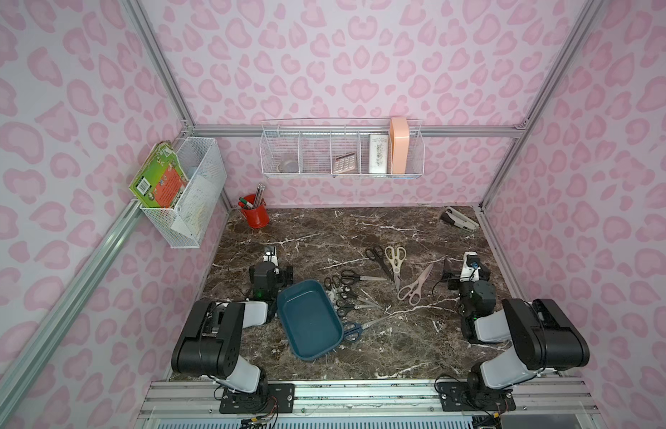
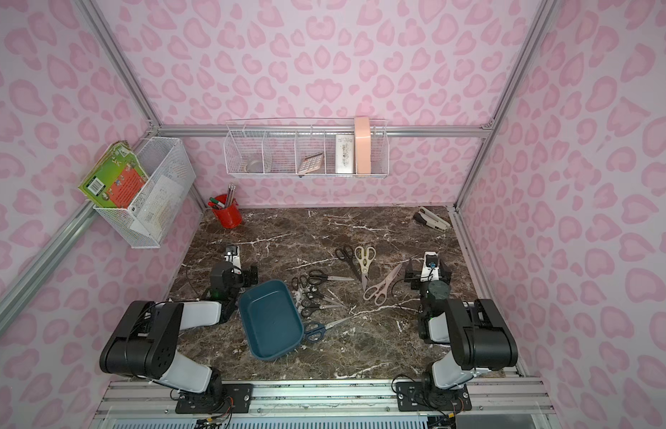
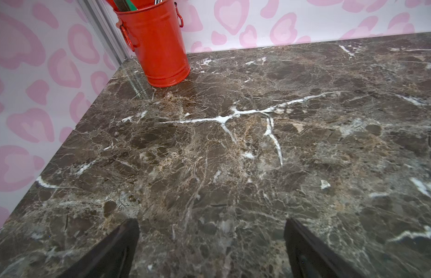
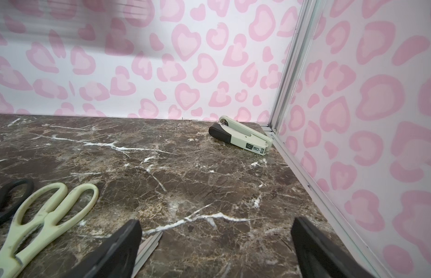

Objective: Put the scissors into the storage box
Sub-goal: Pick up the scissors from the center of the board.

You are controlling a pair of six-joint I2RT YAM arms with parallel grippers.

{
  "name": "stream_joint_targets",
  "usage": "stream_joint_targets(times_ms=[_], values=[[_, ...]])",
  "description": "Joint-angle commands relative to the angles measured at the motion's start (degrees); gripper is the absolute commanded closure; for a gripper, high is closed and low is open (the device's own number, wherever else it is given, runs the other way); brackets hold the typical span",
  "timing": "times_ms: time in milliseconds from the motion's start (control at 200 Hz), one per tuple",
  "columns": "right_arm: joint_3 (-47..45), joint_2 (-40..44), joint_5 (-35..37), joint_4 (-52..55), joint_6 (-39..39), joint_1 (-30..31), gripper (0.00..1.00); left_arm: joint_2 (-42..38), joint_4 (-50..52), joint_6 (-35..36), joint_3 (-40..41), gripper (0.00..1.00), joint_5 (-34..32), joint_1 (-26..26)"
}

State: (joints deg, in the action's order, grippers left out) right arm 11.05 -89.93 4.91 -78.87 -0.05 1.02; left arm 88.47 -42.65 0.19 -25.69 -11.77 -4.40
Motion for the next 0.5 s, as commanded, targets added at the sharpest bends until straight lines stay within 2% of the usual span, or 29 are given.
stream_joint_targets(times_ms=[0, 495], values=[[0.3, 0.1, -2.2, 0.1, 0.8, -0.1, 0.00, -0.1, -0.2, 0.2, -0.2, 0.01, -0.3, 0.0], [0.3, 0.2, -2.3, 0.0, 0.8, -0.2, 0.00, -0.2, -0.3, 0.1, 0.0, 0.01, -0.3, 0.1]])
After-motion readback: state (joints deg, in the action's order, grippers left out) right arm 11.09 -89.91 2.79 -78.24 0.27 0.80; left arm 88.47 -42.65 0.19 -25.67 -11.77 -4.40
